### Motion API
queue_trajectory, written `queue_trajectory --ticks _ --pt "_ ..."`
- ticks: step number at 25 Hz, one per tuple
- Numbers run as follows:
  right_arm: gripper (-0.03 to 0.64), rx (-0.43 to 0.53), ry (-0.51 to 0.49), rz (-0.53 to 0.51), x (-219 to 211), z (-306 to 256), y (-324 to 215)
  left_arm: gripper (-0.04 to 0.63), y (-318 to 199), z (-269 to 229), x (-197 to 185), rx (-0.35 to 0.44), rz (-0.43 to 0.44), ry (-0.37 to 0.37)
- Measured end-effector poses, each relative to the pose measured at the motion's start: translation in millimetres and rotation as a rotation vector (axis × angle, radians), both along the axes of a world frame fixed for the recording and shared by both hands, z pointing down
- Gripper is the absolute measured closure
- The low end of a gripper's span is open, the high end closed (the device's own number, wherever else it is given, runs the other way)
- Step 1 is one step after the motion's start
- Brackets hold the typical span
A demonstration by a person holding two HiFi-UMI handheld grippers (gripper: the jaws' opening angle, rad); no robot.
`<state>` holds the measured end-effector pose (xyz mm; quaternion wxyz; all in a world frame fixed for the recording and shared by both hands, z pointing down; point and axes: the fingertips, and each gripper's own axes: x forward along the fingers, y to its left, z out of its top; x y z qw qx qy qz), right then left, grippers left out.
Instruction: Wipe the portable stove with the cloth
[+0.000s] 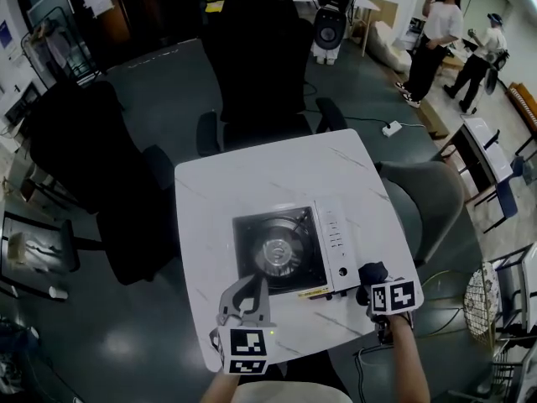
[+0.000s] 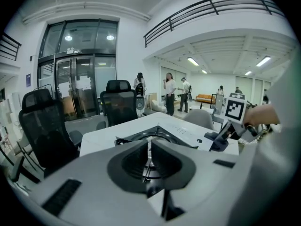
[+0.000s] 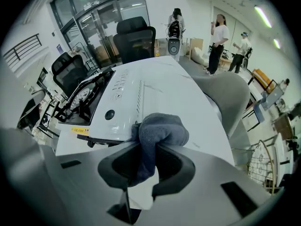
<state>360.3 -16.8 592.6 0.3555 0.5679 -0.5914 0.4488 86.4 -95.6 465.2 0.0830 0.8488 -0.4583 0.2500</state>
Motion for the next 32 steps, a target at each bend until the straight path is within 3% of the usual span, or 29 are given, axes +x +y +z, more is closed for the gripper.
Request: queue_trajectory --ticks 11,19,32 --pt "0.526 0.055 -0.054 0.067 -50.4 -20.9 36.2 0.565 9.6 1.1 -18.0 -0.004 0.031 0.021" --pt "0.526 0.060 -0.080 0.013 -117.0 -14.5 35.3 0.565 17.7 9.1 -44.7 -0.022 0.015 0.031" --pt "0.526 0.041 -0.114 -0.076 -188.7 -1.9 23.5 0.565 21.8 12.3 -89.0 -0.027 -0.025 0.035"
